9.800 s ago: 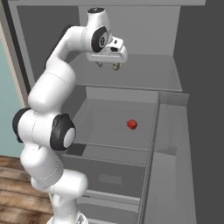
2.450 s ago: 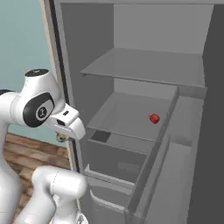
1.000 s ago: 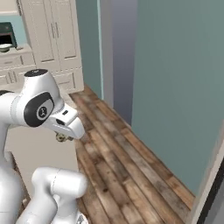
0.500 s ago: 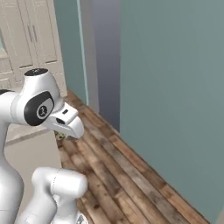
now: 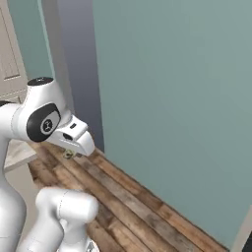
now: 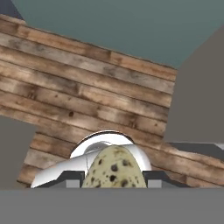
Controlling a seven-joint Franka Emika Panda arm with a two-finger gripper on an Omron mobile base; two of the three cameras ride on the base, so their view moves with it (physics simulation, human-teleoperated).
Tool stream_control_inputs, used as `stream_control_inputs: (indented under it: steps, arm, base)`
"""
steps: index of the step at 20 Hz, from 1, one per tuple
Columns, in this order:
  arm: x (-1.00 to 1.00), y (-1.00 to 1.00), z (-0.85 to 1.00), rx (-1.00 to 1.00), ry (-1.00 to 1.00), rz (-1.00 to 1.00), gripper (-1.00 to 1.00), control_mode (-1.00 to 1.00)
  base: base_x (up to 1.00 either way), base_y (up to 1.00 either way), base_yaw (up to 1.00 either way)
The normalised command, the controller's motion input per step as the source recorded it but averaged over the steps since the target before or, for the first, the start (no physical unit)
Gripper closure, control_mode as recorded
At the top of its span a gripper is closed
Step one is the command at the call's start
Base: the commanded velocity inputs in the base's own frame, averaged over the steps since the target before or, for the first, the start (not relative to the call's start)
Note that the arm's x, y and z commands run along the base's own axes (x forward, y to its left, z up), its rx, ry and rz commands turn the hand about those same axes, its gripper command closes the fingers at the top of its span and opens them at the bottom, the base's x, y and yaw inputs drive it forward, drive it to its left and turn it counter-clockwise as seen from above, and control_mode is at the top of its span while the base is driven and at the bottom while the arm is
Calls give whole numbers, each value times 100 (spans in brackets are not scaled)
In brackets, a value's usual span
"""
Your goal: Pick the egg and butter from the fridge and place them by the bowl for mixing.
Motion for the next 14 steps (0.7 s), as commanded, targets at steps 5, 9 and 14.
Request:
stream_control_inputs:
  steps: [5,9,14]
  arm:
    - [0,0,0,0,0,0,100,100]
    - [0,0,0,0,0,0,100,100]
    - [0,0,0,0,0,0,100,100]
  base:
    - [87,0,-6]
    - [94,0,2]
    - [91,0,28]
